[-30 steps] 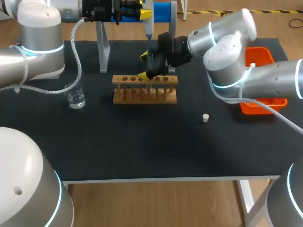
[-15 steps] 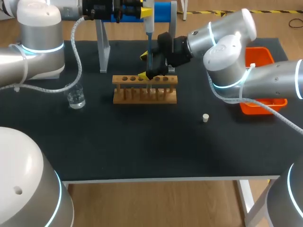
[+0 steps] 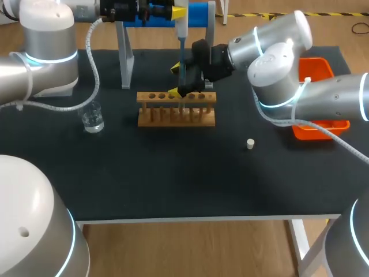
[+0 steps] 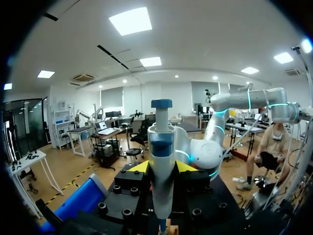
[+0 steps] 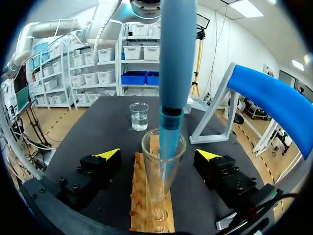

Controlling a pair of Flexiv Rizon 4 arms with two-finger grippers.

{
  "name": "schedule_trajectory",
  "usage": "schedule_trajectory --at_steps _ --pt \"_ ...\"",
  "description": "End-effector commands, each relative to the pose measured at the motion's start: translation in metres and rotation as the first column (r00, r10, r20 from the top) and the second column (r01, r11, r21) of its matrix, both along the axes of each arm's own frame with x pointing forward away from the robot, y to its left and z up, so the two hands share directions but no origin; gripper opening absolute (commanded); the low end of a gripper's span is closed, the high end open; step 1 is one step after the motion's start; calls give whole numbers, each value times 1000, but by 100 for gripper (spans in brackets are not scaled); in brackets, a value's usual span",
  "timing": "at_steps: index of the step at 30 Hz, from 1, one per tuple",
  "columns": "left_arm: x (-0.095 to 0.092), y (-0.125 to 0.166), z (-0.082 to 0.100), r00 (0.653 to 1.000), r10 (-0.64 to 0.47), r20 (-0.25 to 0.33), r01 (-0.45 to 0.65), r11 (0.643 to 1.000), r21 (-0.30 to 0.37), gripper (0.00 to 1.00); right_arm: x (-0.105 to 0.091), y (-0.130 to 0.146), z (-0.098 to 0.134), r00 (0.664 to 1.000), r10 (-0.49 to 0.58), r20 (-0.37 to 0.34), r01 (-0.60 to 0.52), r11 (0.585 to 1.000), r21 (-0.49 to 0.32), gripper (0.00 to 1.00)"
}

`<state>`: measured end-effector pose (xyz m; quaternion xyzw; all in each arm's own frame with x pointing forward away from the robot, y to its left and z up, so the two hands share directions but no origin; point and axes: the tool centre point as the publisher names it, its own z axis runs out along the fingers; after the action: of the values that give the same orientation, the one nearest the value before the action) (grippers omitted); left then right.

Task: Invert the test tube, pick up the pipette, mount the tip to pipette, aspirate from beaker and dispense into the tube, eject the tip, return the pipette, and cap with the stopper.

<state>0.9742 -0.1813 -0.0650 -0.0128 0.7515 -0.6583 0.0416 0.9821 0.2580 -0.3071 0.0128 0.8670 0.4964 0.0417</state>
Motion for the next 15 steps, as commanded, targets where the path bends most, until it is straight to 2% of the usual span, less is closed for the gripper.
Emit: schedule_trajectory --at_steps 1,15 --pt "-3 -1 4 1000 5 0 -5 1000 8 0 0 -1 1 1000 3 -3 -3 1000 -4 100" --pt "-8 -3 17 1000 9 19 -9 1000 20 0 0 -1 1 1000 3 -3 -3 1000 -4 100"
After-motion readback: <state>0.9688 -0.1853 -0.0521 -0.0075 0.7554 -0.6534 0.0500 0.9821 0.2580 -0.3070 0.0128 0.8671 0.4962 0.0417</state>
